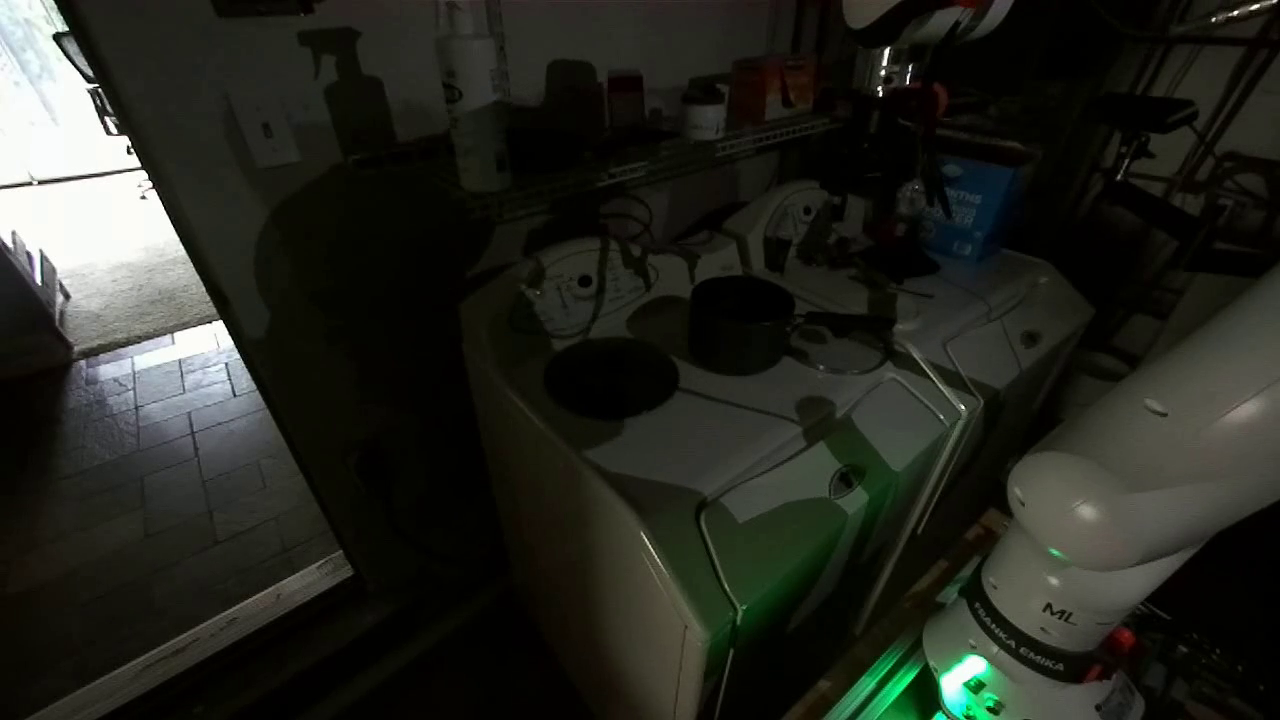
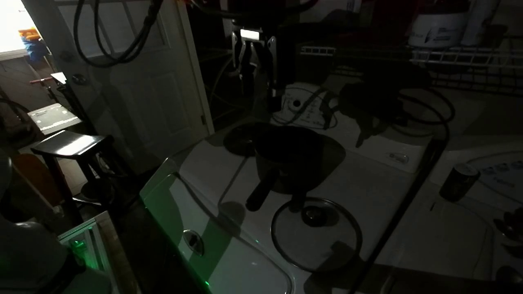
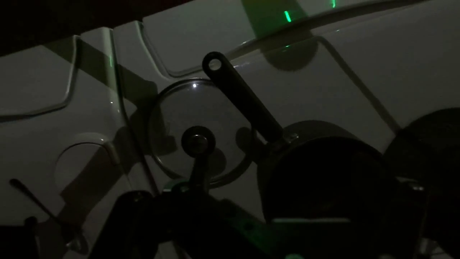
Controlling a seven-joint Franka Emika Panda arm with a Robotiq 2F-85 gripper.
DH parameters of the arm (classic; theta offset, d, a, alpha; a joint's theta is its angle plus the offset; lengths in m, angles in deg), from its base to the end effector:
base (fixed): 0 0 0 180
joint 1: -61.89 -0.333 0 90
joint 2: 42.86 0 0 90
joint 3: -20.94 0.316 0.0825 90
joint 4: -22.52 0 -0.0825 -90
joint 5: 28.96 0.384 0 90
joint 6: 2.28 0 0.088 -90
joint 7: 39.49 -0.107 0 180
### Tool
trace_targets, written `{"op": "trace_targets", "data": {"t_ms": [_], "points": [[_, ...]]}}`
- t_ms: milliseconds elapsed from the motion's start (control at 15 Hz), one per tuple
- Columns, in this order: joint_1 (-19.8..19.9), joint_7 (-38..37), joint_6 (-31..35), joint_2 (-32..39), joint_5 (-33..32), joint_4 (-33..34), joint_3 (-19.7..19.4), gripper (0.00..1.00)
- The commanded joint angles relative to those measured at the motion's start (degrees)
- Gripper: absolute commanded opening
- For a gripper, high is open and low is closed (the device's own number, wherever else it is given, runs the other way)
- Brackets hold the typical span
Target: Use the lid to cover the pot
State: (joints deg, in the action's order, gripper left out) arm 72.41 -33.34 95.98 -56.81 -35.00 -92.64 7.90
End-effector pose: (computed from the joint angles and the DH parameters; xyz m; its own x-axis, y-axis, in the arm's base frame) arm 0.4331 -0.2091 0.5512 0.9595 -0.2749 -0.0623 -0.2726 -0.9612 0.0424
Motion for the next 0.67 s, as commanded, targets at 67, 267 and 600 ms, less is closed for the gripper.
{"op": "trace_targets", "data": {"t_ms": [67, 267, 600], "points": [[1.3, -0.4, -1.0, -1.2, -4.1, -1.1, 0.2, 1.0], [1.8, -0.2, -1.5, -2.0, -5.7, -2.6, 0.1, 1.0], [2.6, 0.1, -2.2, -4.0, -5.5, -6.2, -0.6, 1.0]]}}
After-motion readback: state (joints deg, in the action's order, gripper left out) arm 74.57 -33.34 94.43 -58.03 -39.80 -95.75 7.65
